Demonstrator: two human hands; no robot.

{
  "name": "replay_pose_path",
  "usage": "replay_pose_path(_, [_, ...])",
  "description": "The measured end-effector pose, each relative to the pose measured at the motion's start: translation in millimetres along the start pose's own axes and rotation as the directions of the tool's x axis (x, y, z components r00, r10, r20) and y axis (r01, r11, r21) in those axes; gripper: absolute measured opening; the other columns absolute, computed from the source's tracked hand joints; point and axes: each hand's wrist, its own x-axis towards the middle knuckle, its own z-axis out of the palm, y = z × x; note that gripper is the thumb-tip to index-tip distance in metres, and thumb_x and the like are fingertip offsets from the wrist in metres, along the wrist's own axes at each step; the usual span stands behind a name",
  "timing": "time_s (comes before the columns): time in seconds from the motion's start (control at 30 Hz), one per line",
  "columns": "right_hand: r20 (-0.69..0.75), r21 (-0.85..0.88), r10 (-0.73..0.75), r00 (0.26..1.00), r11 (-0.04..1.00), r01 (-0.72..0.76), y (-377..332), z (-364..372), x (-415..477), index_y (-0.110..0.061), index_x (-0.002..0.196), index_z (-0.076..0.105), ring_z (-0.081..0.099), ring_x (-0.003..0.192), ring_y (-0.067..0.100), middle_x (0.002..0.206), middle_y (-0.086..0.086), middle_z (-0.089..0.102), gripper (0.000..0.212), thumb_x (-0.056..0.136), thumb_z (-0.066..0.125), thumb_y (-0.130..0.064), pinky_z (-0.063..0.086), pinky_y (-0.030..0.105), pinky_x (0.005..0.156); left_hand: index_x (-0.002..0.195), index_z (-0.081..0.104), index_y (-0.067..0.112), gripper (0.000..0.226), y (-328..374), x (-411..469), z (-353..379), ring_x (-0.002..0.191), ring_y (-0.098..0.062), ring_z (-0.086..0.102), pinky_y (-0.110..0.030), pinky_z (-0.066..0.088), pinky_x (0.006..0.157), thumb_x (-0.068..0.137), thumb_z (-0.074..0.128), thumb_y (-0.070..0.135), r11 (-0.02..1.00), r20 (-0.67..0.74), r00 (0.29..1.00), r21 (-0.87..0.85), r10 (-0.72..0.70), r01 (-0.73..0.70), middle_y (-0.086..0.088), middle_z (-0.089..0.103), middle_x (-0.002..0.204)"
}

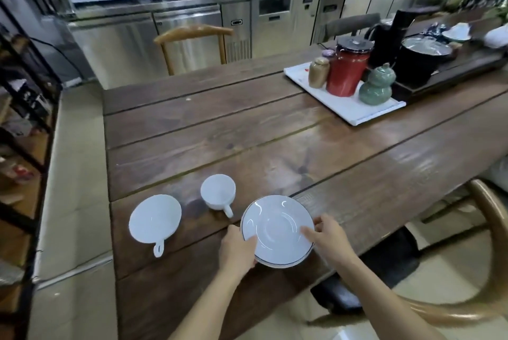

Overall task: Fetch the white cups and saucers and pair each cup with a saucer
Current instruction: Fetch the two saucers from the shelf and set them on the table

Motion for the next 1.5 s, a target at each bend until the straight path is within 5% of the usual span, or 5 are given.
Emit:
replay_pose_path(0.4, [0.175, -0.063, -0.050, 0.983, 0.996, 0.062, 12, -6, 45, -0.011, 0.090, 0.057, 0.061, 0.078, 0.026, 0.087, 0.009, 0.067, 0.015, 0.084, 0.065, -0.022, 0.049, 0.038, 0.069, 0.092, 0.055, 0.016, 0.010, -8, 11, 35, 0.086, -0.030, 0.064, -0.051, 0.055, 0.080, 0.084, 0.060, 0.019, 0.986, -0.192, 0.976, -0.148, -0.103, 0.075, -0.004, 0.065, 0.095])
replay_pose_path(0.73, [0.267, -0.148, -0.092, 0.959, 0.980, 0.135, 19, -9, 57, -0.012, 0.093, 0.055, 0.060, 0.077, 0.025, 0.087, 0.009, 0.067, 0.019, 0.085, 0.063, -0.028, 0.046, 0.034, 0.063, 0.078, 0.053, 0.023, 0.014, -8, 7, 47, 0.069, -0.027, 0.064, -0.030, 0.054, 0.048, 0.085, 0.061, 0.014, 0.981, -0.290, 0.945, -0.162, -0.152, 0.108, -0.013, 0.066, 0.097])
replay_pose_path(0.9, [0.317, -0.278, -0.098, 0.944, 0.941, 0.191, 16, -12, 63, -0.010, 0.102, 0.053, 0.061, 0.092, 0.030, 0.095, 0.007, 0.065, 0.031, 0.085, 0.061, -0.034, 0.051, 0.045, 0.079, 0.090, 0.054, 0.013, 0.008, -8, 6, 48, 0.072, -0.029, 0.065, -0.038, 0.059, 0.058, 0.085, 0.059, 0.017, 0.983, -0.270, 0.947, -0.092, -0.176, 0.157, -0.015, 0.065, 0.100])
replay_pose_path(1.23, [0.250, -0.540, -0.152, 0.956, 0.798, 0.268, 10, -11, 68, -0.010, 0.085, 0.045, 0.062, 0.089, 0.037, 0.095, 0.015, 0.067, 0.030, 0.089, 0.051, -0.040, 0.043, 0.038, 0.069, 0.104, 0.049, 0.005, 0.030, 7, 7, 46, 0.098, -0.035, 0.060, -0.042, 0.052, 0.078, 0.090, 0.055, 0.031, 0.907, -0.337, 0.932, 0.340, -0.131, 0.250, -0.014, 0.063, 0.109])
replay_pose_path(1.5, [0.315, -0.260, -0.137, 0.939, 0.939, 0.224, 13, -10, 74, -0.014, 0.076, 0.047, 0.050, 0.067, 0.019, 0.069, -0.002, 0.051, 0.024, 0.093, 0.053, -0.030, 0.039, 0.032, 0.055, 0.108, 0.047, 0.001, 0.030, 15, 9, 33, 0.097, -0.031, 0.059, -0.032, 0.042, 0.065, 0.091, 0.055, 0.025, 0.957, -0.278, 0.954, 0.227, -0.115, 0.182, -0.015, 0.060, 0.108])
